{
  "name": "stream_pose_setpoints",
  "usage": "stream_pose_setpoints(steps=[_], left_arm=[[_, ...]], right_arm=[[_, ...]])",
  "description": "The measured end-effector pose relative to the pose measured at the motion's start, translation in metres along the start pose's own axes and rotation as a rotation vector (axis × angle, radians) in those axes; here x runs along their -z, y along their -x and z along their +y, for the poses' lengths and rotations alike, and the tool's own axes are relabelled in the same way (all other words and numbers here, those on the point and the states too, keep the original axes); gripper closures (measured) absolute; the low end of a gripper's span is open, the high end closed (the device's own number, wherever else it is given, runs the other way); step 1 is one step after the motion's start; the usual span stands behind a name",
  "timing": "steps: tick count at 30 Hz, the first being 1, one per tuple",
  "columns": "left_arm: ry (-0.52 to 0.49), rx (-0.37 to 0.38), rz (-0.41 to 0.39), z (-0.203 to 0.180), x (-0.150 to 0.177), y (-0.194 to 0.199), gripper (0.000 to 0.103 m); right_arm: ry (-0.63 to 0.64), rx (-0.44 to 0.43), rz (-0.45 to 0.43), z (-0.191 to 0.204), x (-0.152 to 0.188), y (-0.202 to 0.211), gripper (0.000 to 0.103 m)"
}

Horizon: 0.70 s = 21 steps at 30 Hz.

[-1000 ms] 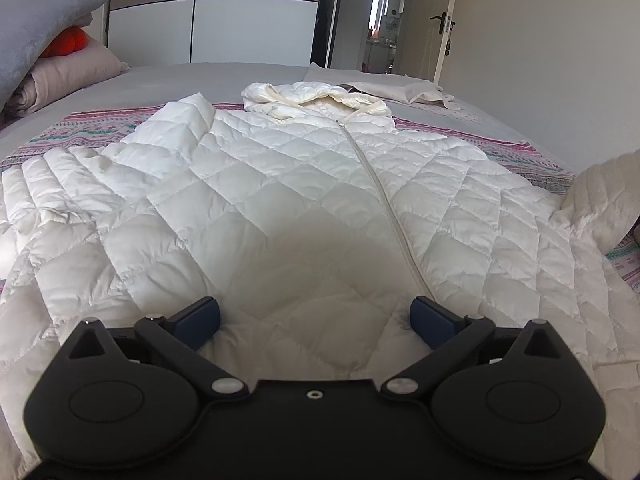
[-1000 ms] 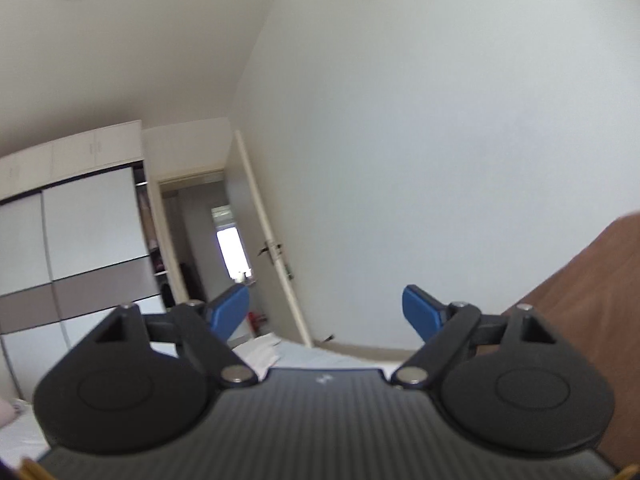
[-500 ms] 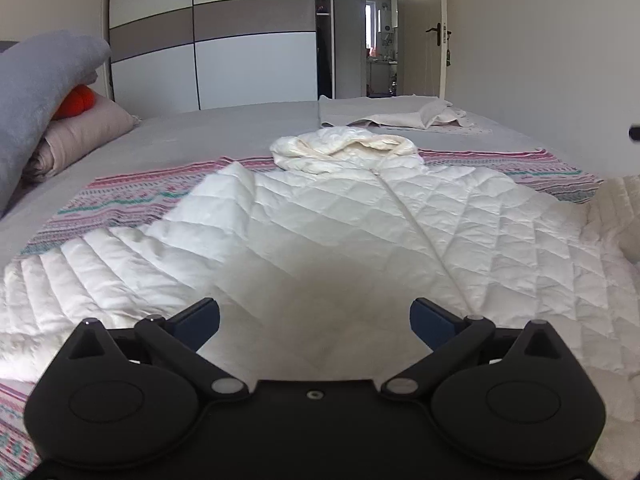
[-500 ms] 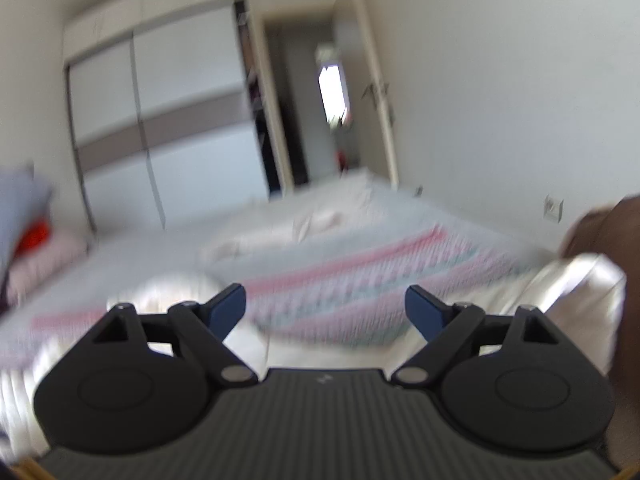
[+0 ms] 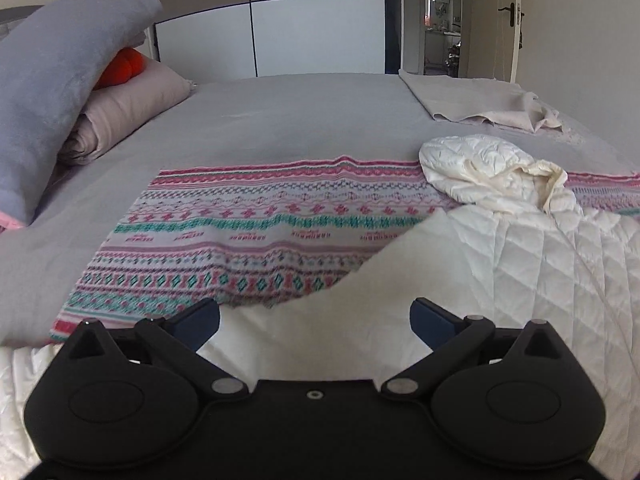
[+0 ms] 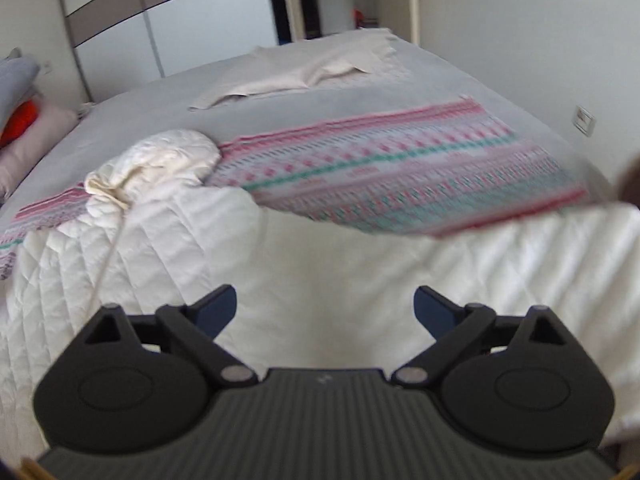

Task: Fold large clothes

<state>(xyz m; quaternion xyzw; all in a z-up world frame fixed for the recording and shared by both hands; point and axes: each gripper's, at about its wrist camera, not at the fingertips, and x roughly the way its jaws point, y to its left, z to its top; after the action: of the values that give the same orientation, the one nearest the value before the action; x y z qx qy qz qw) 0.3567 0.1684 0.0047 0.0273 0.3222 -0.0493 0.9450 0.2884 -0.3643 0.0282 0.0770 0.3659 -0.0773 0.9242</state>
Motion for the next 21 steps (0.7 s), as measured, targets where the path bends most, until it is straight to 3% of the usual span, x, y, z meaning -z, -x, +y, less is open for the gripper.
stream_pose_setpoints(steps=[3,7,8,10,11,12,13,14,16,19,21], left_arm=[[0.016,0.07,-0.003,-0.008,-0.015,-0.028,0.003],[0.023,0.21,0.015,-0.023,-0.022,-0.059,0.003],[0.02,0.234,0.021,-0.028,-0.022,-0.066,0.014],[0.02,0.259,0.062,-0.036,-0.022,-0.079,0.05],[0.019,0.25,0.09,-0.042,-0.019,-0.085,0.078],[0.008,0.214,0.087,-0.047,-0.015,-0.086,0.086],[-0.014,0.179,0.059,-0.052,-0.011,-0.083,0.089],[-0.041,0.133,0.035,-0.056,-0.009,-0.077,0.093],[-0.041,0.049,0.002,-0.056,-0.005,-0.068,0.094],[-0.06,-0.083,0.028,-0.05,0.002,-0.077,0.093],[-0.082,-0.093,0.043,-0.051,0.001,-0.078,0.088]], right_arm=[[0.042,-0.036,0.033,0.014,-0.024,-0.039,0.006],[0.115,0.015,0.037,0.029,-0.041,-0.095,0.006],[0.122,0.006,0.042,0.02,-0.044,-0.107,0.007],[0.115,-0.037,0.048,0.011,-0.049,-0.13,0.014],[0.111,-0.063,0.053,0.01,-0.05,-0.141,0.019],[0.11,-0.09,0.062,0.011,-0.05,-0.152,0.036],[0.112,-0.109,0.07,0.015,-0.048,-0.161,0.053],[0.129,-0.11,0.057,0.022,-0.047,-0.168,0.057],[0.191,-0.118,0.021,0.04,-0.046,-0.173,0.074],[0.246,-0.104,-0.012,0.063,-0.044,-0.18,0.077],[0.269,-0.029,-0.026,0.075,-0.041,-0.187,0.077]])
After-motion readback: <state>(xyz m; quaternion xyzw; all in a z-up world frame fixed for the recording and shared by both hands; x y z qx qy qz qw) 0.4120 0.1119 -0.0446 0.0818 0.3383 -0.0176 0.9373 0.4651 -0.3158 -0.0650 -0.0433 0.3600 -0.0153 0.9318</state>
